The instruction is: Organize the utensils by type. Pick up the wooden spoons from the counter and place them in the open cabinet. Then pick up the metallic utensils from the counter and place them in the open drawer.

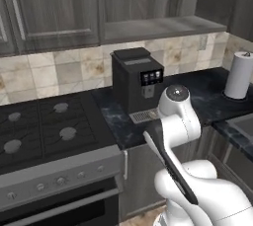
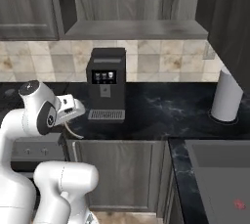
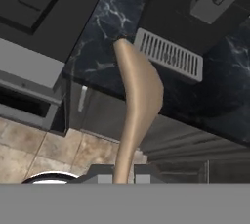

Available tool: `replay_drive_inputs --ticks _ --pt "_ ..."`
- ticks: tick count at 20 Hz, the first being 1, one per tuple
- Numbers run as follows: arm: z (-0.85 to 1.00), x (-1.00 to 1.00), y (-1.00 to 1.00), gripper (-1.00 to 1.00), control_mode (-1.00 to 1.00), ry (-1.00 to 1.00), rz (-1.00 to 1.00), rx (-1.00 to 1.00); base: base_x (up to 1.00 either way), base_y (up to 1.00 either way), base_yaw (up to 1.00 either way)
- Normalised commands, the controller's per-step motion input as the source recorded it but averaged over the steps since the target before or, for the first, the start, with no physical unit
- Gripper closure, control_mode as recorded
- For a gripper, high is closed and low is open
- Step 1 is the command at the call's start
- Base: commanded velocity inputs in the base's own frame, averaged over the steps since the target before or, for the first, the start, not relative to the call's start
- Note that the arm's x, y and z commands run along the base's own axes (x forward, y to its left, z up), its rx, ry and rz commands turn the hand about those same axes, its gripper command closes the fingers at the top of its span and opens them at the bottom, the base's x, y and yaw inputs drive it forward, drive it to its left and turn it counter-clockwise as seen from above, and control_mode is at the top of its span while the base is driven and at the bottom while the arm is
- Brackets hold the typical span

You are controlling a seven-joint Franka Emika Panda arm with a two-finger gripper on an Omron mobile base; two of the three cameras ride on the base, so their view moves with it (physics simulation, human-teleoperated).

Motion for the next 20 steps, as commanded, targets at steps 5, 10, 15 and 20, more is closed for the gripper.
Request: replay_drive_inputs --ticks 5,10,15,20 --pt "0.00 0.00 0.00 1.00 1.00 0.00 0.00 0.00 0.51 -0.29 0.10" --pt "0.00 0.00 0.00 1.00 1.00 0.00 0.00 0.00 0.37 -0.33 0.03" --pt "0.00 0.00 0.00 1.00 1.00 0.00 0.00 0.00 0.23 -0.26 0.00" --pt "0.00 0.00 0.00 1.00 1.00 0.00 0.00 0.00 0.34 -0.13 0.05"
